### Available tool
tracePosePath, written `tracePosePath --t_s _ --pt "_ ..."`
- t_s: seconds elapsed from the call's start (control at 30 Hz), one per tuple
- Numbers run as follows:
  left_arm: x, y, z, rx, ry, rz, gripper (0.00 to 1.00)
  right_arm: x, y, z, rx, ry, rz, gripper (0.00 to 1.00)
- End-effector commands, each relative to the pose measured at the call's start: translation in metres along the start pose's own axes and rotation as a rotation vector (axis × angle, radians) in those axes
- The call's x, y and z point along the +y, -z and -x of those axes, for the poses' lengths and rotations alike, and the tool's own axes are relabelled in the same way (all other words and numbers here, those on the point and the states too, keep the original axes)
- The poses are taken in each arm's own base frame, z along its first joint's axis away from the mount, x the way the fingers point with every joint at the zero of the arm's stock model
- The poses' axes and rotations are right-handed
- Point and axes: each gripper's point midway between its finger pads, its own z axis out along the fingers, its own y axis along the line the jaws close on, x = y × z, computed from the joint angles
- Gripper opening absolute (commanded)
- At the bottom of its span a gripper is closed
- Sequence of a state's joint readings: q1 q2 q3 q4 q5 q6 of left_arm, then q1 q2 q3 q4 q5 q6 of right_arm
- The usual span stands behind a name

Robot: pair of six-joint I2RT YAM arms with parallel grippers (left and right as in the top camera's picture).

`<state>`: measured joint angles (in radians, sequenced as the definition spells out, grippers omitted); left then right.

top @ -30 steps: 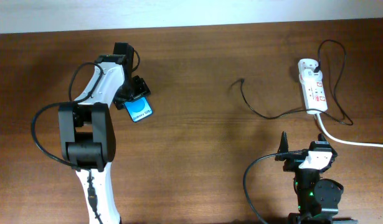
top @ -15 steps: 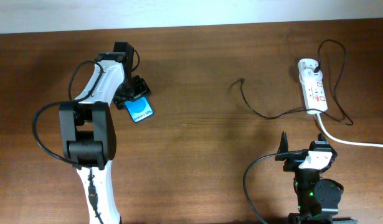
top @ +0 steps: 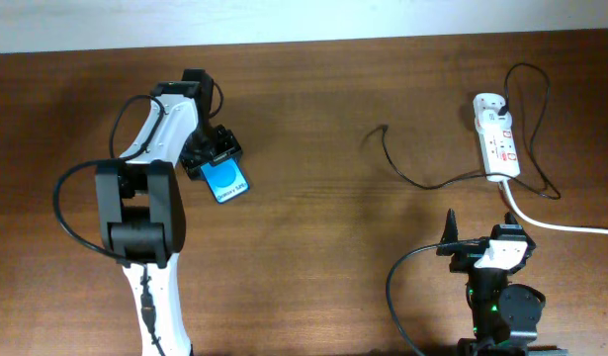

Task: Plug charger to phone and switch on socket
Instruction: 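Lift the phone with the left gripper and tilt it upright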

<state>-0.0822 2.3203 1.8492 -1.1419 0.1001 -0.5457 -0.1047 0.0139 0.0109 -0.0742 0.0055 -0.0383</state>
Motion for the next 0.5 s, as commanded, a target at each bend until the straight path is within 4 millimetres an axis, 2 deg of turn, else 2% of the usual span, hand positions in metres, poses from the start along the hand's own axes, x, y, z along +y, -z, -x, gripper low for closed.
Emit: tracePosePath --t_s 0.0,0.2,0.47 --pt "-0.013 0.002 -0.006 0.054 0.006 -0.053 0.69 0.003 0.0 -0.002 0.002 0.007 0.015 0.99" --pt "-0.023 0.011 -0.014 0.102 -0.021 -0.108 0.7 0.003 0.0 -0.002 0.002 0.007 0.015 0.98" --pt "-0.022 0.017 -0.033 0.187 -0.053 -0.125 0.69 0.003 0.0 -0.002 0.002 0.007 0.015 0.99"
